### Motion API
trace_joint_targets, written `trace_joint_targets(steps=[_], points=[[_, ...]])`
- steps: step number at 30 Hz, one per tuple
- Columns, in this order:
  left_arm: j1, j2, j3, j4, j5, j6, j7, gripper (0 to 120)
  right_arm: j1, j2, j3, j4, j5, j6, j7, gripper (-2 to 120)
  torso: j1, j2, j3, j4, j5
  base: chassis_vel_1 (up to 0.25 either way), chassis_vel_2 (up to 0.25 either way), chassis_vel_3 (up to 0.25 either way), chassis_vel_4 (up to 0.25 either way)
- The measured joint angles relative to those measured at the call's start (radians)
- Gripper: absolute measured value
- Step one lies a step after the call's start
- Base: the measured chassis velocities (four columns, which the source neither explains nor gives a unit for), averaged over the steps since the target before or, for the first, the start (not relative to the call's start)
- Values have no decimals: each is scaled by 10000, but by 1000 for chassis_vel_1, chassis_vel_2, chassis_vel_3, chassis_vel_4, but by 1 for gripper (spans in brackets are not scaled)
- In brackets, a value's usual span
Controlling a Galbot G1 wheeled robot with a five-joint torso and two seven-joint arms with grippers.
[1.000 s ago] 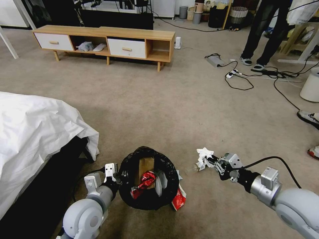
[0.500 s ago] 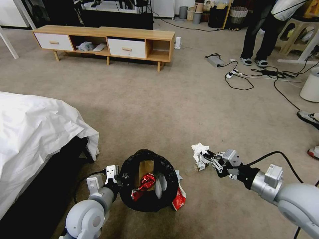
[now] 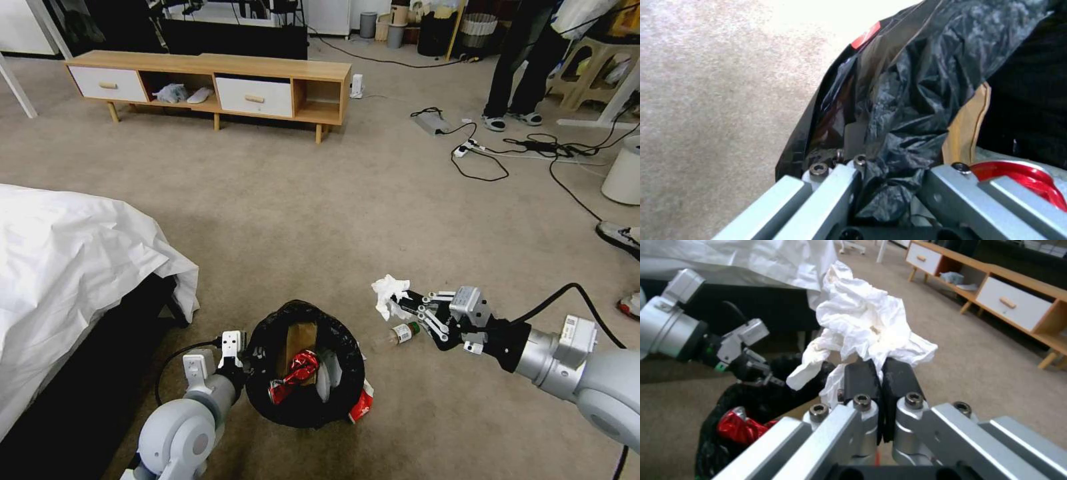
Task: Pick up the trash bin and place the garbage on the floor into it.
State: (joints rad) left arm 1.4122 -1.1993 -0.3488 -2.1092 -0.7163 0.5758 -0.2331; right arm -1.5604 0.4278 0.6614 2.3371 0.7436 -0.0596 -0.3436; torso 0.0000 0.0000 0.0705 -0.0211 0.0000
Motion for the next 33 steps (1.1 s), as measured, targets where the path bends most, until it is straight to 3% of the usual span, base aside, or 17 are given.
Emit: trace_joint_targets(steps=[11, 33], points=[[-168, -423, 389, -16, 53, 214, -12, 0, 128, 61, -601, 24, -589, 120, -530, 0, 0, 0, 0, -1, 2, 0, 0, 0, 0], [-646, -1193, 1132, -69, 95, 421, -204, 0, 406, -173, -1086, 230, -455, 178, -1529, 0, 0, 0, 0, -1, 0, 0, 0, 0, 0]])
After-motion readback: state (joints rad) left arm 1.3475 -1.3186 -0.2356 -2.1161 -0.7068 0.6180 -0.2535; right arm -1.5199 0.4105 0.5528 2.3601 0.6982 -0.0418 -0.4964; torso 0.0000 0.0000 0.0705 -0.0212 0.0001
